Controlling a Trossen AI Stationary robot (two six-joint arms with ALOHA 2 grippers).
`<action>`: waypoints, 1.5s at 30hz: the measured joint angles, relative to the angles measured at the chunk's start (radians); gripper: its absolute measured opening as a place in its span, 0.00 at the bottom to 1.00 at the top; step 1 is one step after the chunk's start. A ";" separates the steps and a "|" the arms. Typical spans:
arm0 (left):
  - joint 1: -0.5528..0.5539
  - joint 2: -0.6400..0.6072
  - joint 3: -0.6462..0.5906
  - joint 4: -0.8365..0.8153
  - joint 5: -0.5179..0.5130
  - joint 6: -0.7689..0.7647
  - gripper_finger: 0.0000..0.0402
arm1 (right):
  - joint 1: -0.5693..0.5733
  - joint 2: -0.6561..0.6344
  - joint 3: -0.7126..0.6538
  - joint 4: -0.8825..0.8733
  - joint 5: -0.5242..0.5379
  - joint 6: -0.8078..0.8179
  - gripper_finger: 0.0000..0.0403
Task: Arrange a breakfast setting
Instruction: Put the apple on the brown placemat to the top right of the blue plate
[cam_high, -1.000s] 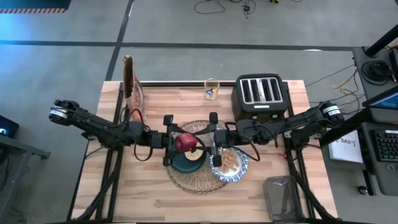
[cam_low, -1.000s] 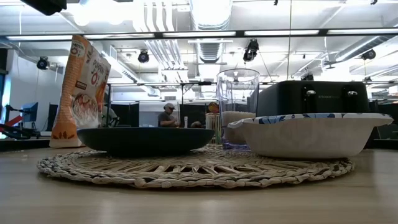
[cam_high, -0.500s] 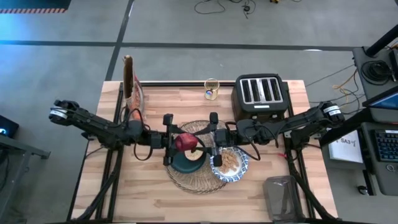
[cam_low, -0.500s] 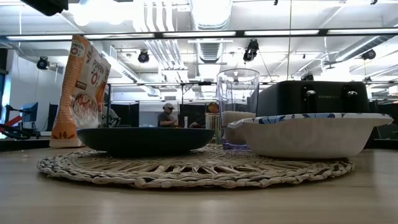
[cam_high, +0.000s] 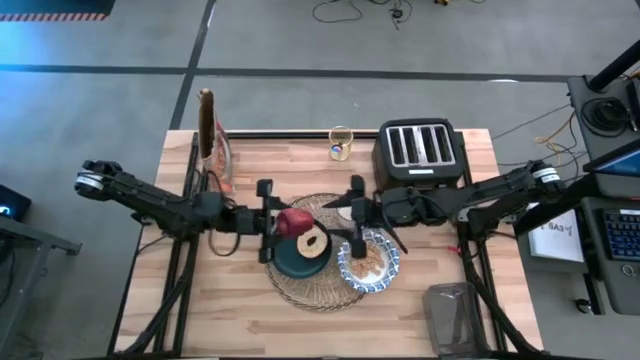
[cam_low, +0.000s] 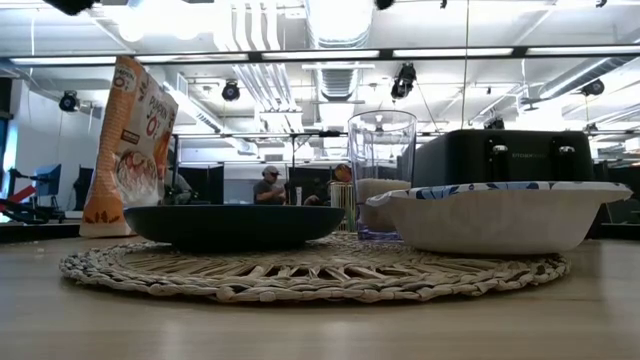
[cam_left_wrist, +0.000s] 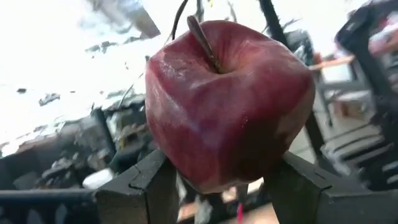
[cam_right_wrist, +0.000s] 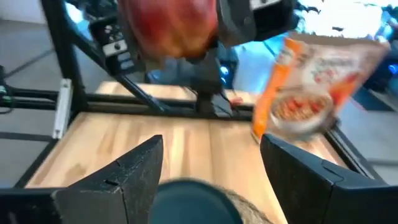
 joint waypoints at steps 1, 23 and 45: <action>0.002 -0.003 0.000 -0.012 -0.017 0.000 0.47 | 0.001 -0.014 0.000 -0.030 0.026 0.012 0.65; 0.223 0.049 -0.031 -0.485 -0.441 -0.529 0.48 | 0.003 -0.207 0.005 -0.483 0.271 0.238 0.65; 0.253 0.486 -0.030 -0.319 -0.386 -0.842 0.48 | 0.003 -0.230 0.006 -0.633 0.287 0.288 0.62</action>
